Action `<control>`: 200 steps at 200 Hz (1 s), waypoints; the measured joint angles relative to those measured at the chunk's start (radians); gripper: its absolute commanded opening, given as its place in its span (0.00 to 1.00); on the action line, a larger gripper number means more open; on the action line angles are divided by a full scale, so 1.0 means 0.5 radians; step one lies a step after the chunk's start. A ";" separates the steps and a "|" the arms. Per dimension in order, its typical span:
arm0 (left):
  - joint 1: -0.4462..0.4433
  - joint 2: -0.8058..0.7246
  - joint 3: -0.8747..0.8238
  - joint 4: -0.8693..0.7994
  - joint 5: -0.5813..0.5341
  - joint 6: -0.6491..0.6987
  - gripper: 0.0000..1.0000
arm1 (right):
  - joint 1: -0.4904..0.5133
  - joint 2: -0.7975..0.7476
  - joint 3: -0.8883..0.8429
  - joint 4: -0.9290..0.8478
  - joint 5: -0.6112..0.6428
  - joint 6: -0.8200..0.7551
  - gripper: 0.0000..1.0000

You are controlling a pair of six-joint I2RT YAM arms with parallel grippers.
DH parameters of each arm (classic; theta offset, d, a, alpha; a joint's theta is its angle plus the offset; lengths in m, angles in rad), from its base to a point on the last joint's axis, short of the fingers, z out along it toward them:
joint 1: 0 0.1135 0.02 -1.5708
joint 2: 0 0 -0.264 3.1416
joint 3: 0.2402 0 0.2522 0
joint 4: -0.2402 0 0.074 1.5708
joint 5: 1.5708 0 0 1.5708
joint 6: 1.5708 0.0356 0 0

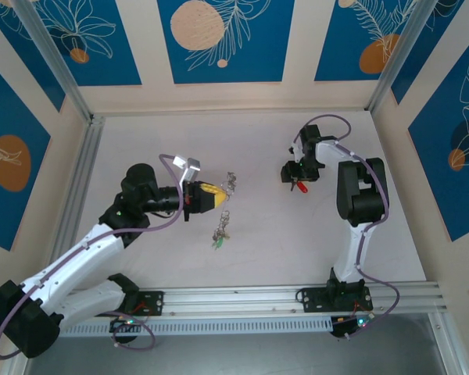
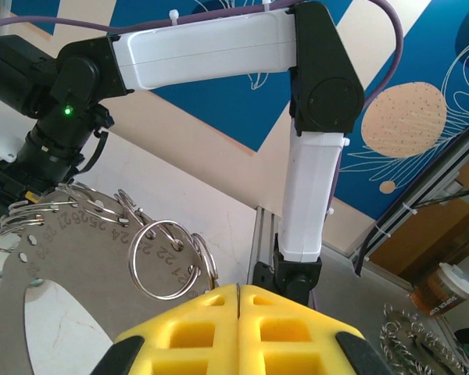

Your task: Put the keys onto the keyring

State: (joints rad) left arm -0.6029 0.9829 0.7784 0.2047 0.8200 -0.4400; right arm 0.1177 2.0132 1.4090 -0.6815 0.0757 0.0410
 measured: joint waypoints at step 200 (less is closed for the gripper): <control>0.018 0.015 -0.011 0.099 0.037 -0.067 0.00 | -0.020 -0.055 -0.060 0.042 0.037 -0.006 0.36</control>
State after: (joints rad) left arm -0.5941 0.9905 0.7727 0.2543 0.8387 -0.4736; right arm 0.1078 1.9858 1.3792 -0.6605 0.0940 0.0380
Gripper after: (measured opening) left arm 0.050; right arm 0.348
